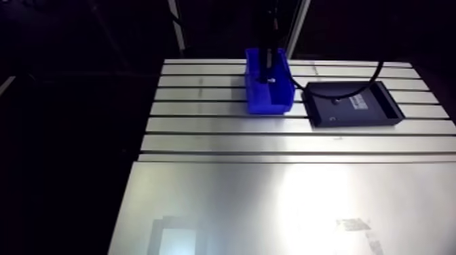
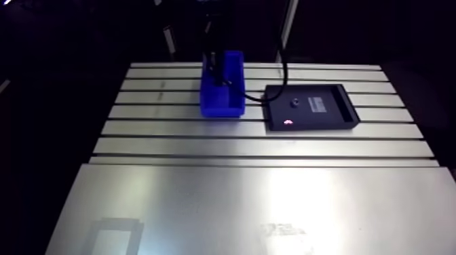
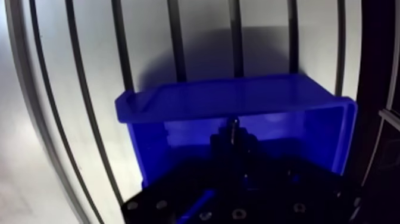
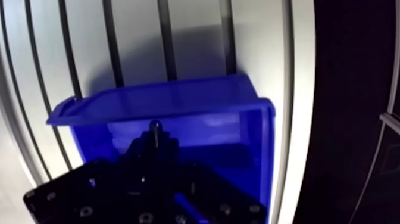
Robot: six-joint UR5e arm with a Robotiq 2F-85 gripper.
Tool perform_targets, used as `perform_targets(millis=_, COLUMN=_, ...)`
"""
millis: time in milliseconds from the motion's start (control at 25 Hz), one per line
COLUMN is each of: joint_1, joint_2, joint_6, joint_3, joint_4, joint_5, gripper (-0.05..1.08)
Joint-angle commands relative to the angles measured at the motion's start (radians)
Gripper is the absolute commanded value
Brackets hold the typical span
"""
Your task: Pick up the M10 bolt from the tray and put it into the blue bin.
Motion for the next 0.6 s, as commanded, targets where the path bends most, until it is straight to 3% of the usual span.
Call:
perform_targets(millis=40, joint_1=0.001, joint_2=0.012, joint_6=0.0, joint_3=0.002, joint_4=-0.006, joint_5=-0.007, gripper=1.04)
perform_targets(millis=160, joint_1=0.001, joint_2=0.021, joint_6=0.002, joint_3=0.002, joint_4=-0.006, joint_5=-0.007, gripper=1.03)
perform_targets(millis=240, joint_1=0.001, joint_2=0.025, joint_6=0.006, joint_3=0.002, joint_4=-0.004, joint_5=-0.007, gripper=0.94)
perform_targets(millis=280, joint_1=0.001, joint_2=0.025, joint_6=0.006, joint_3=0.002, joint_4=-0.004, joint_5=-0.007, gripper=0.85)
perform_targets(millis=320, joint_1=-0.001, joint_2=0.025, joint_6=0.008, joint_3=0.0, joint_4=-0.004, joint_5=-0.007, gripper=0.53)
perform_targets(millis=360, joint_1=-0.001, joint_2=0.025, joint_6=0.009, joint_3=-0.001, joint_4=-0.001, joint_5=-0.005, gripper=0.32)
perform_targets(millis=520, joint_1=-0.003, joint_2=0.011, joint_6=0.018, joint_3=-0.007, joint_4=0.002, joint_5=-0.005, gripper=0.01)
perform_targets(millis=600, joint_1=0.001, joint_2=-0.015, joint_6=0.017, joint_3=-0.017, joint_4=0.003, joint_5=-0.005, gripper=0.01)
